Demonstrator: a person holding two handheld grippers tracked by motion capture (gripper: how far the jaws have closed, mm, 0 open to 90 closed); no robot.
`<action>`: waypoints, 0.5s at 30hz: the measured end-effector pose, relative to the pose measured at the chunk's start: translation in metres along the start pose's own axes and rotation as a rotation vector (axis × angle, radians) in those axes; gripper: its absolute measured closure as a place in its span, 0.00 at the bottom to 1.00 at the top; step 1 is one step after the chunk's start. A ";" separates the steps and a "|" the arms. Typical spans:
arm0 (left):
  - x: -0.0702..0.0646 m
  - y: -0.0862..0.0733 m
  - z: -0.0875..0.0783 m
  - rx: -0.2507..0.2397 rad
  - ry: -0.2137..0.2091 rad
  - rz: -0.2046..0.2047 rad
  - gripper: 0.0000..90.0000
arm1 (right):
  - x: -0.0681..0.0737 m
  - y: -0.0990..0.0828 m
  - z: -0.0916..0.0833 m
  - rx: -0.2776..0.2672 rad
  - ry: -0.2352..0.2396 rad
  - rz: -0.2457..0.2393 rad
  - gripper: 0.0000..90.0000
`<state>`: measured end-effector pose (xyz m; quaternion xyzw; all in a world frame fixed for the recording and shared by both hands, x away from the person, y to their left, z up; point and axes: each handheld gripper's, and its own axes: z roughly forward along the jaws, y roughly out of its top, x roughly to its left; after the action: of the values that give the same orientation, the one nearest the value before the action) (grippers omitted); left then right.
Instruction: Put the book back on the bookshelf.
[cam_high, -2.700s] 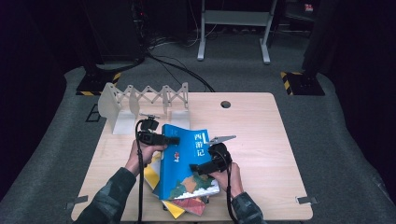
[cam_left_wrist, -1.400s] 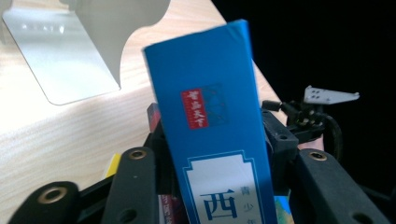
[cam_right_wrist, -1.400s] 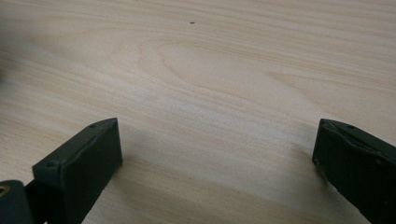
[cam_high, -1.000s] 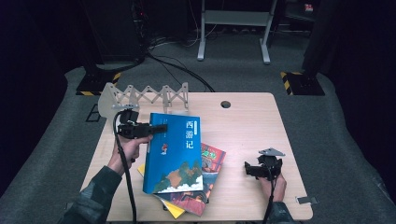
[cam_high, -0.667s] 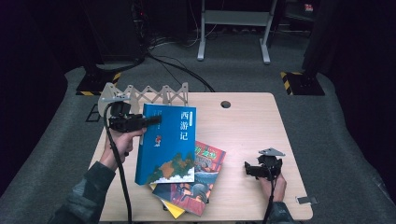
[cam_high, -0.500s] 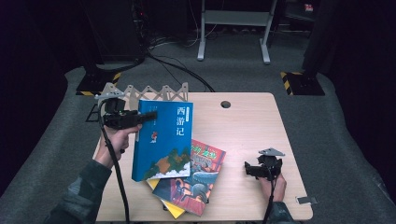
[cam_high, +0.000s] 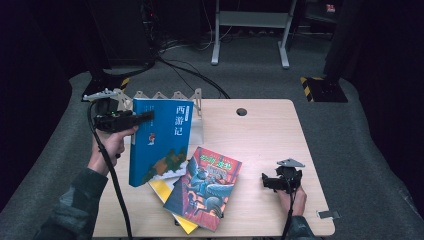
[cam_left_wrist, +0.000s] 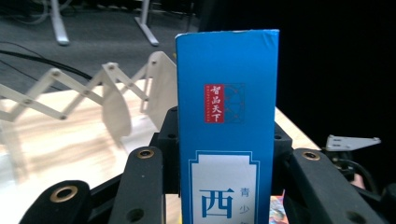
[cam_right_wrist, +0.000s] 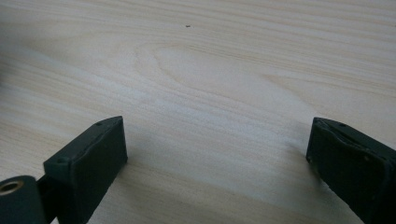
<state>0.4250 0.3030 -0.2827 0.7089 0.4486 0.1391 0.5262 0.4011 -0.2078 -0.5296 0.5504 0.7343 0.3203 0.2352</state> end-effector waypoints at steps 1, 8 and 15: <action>0.001 0.001 -0.001 -0.004 0.012 -0.004 0.69 | 0.000 0.000 0.000 0.000 0.000 0.000 0.05; 0.013 0.003 -0.010 -0.024 0.059 -0.011 0.69 | 0.000 0.000 0.000 0.000 0.000 -0.001 0.05; 0.027 0.002 -0.015 -0.033 0.132 -0.008 0.69 | 0.000 0.000 0.000 0.000 -0.001 -0.004 0.06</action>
<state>0.4308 0.3332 -0.2816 0.6875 0.4829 0.1907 0.5078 0.4010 -0.2074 -0.5295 0.5491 0.7351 0.3197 0.2363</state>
